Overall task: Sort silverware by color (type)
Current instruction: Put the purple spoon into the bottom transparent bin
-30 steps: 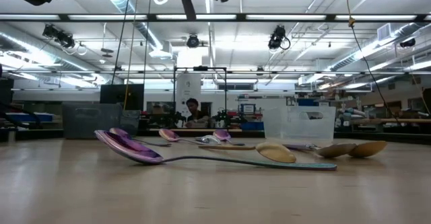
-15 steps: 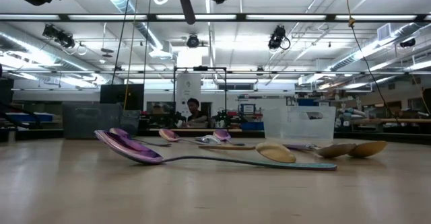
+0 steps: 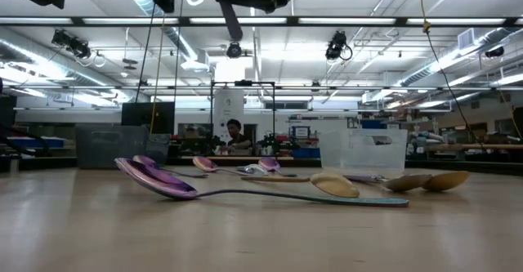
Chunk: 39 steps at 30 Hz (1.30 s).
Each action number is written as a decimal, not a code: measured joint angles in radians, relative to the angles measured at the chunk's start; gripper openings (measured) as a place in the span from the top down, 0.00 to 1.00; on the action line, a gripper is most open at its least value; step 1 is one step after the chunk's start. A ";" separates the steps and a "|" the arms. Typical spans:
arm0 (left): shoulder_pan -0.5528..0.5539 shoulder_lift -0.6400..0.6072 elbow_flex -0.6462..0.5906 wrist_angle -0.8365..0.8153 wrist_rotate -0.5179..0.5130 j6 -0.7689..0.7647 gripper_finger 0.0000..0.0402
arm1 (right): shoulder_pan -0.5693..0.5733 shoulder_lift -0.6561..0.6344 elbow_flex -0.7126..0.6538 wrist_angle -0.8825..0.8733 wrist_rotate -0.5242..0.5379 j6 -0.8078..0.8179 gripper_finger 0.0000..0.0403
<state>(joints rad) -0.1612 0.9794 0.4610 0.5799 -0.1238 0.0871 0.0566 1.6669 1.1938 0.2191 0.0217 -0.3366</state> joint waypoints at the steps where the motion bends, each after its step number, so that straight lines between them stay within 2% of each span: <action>1: 0.000 0.000 0.000 -0.043 -0.031 -0.008 0.54 | 0.000 0.000 0.000 -0.010 0.007 0.007 0.89; 6: 0.000 -0.002 0.000 -0.202 -0.198 -0.056 0.54 | -0.005 0.000 0.000 -0.057 0.040 0.049 0.88; 9: 0.000 -0.002 0.000 -0.249 -0.241 -0.086 0.55 | -0.012 0.000 0.000 -0.063 0.044 0.077 0.88; 17: 0.000 -0.002 0.000 -0.339 -0.243 -0.169 0.55 | -0.027 -0.002 0.000 -0.059 0.067 0.143 0.88; 23: 0.001 0.000 0.000 -0.348 -0.243 -0.182 0.55 | -0.054 -0.008 0.000 -0.057 0.070 0.231 0.88; 39: 0.021 0.002 0.000 -0.345 -0.243 -0.180 0.55 | -0.175 -0.019 0.000 -0.187 0.226 0.393 0.88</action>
<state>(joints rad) -0.1404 0.9810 0.4610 0.2344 -0.3664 -0.0931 -0.1184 1.6483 1.1934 0.0323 0.2475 0.0561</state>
